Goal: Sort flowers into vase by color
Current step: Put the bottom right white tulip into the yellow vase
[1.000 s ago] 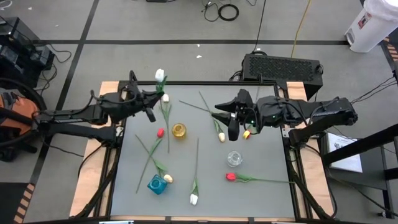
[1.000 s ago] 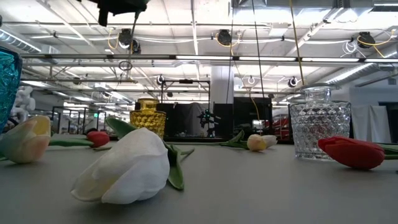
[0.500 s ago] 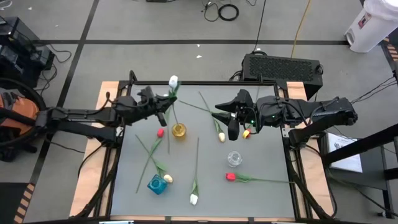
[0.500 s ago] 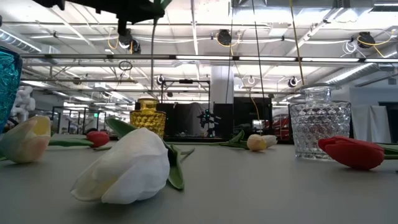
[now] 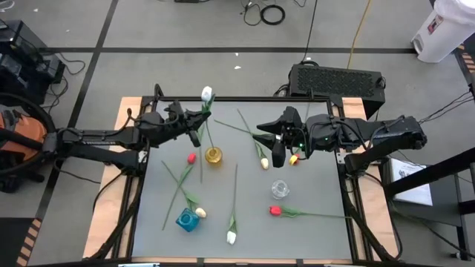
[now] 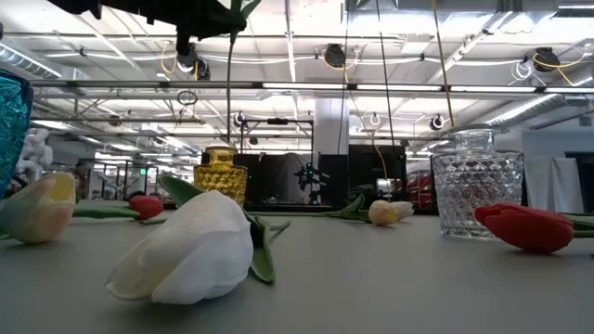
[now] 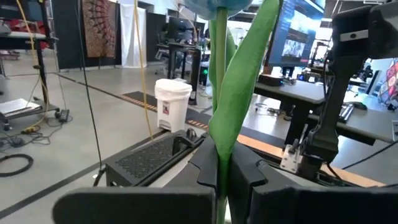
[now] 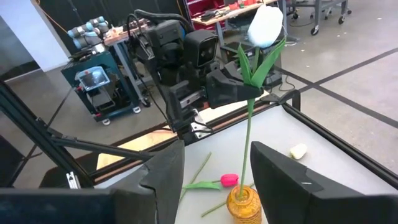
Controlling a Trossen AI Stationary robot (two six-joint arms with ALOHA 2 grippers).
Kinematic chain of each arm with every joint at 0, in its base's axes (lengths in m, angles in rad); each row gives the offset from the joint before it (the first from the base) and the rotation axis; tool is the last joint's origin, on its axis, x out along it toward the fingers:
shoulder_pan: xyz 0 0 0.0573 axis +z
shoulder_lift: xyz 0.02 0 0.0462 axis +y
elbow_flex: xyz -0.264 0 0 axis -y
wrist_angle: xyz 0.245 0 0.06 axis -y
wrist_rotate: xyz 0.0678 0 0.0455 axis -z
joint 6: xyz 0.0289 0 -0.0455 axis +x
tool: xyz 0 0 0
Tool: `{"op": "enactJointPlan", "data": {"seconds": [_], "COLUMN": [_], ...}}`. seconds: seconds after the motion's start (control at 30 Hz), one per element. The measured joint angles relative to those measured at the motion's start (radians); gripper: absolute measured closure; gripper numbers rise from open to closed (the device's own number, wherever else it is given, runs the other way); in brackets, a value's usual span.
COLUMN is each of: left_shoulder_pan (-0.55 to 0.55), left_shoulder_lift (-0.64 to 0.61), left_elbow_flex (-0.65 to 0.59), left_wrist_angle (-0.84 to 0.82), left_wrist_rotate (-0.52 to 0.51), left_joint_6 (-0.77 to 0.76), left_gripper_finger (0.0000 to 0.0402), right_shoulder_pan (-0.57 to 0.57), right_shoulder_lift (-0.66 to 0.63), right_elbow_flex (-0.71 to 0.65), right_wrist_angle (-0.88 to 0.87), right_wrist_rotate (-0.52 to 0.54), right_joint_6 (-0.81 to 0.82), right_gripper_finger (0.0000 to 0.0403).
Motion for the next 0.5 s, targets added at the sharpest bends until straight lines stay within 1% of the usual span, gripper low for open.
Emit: {"op": "enactJointPlan", "data": {"seconds": [0.17,0.33,0.5], "left_shoulder_pan": [0.009,0.009,0.009], "left_shoulder_lift": [0.000,-0.001,-0.001], "left_elbow_flex": [0.000,0.000,0.000], "left_wrist_angle": [-0.006,-0.071,-0.082], "left_wrist_rotate": [0.002,0.002,0.004], "left_joint_6": [0.000,-0.003,-0.006], "left_gripper_finger": [0.0392,0.0392,0.0392], "right_shoulder_pan": [0.000,0.000,0.000], "right_shoulder_lift": [0.000,0.000,0.000], "right_elbow_flex": [0.000,0.000,0.000], "right_wrist_angle": [0.000,0.000,0.000], "right_wrist_rotate": [0.000,0.000,0.000], "right_joint_6": [0.000,0.000,0.000], "right_gripper_finger": [0.0227,0.0227,0.0227]}}
